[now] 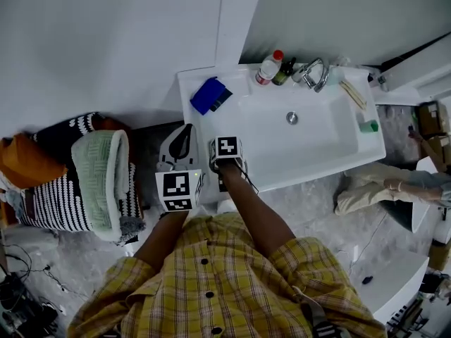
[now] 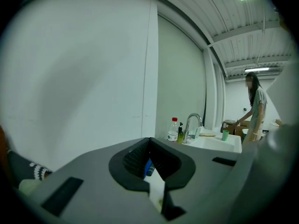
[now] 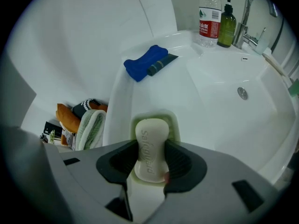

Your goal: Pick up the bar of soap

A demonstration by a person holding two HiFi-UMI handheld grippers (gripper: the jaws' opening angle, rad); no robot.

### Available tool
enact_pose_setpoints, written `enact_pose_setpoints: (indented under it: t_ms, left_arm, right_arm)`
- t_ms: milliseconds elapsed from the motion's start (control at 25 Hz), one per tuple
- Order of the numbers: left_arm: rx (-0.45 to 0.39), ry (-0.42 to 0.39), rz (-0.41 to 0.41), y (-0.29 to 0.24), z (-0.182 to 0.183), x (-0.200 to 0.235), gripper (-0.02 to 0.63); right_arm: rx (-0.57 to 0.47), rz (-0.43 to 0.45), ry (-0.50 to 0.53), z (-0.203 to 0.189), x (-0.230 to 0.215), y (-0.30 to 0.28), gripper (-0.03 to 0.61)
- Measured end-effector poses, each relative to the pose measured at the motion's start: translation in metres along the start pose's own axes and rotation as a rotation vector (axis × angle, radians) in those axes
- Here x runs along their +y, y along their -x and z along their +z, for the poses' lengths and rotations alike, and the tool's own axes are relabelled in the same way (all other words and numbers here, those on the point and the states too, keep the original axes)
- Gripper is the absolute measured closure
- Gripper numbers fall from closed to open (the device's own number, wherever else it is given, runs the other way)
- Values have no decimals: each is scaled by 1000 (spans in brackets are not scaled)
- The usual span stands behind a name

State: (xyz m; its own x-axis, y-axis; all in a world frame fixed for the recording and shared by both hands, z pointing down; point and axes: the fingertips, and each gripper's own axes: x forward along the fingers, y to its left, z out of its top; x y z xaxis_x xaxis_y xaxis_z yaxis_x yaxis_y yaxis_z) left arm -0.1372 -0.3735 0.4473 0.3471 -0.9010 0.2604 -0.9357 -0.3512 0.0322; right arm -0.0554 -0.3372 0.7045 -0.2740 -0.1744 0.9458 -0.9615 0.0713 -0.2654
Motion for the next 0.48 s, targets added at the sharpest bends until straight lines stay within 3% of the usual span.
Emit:
enact_pose_setpoints:
  t_ms: [480]
  left_arm:
    - [2, -31, 2, 5, 1, -12, 603]
  right_arm:
    - [-157, 141, 3, 3, 12, 50, 388]
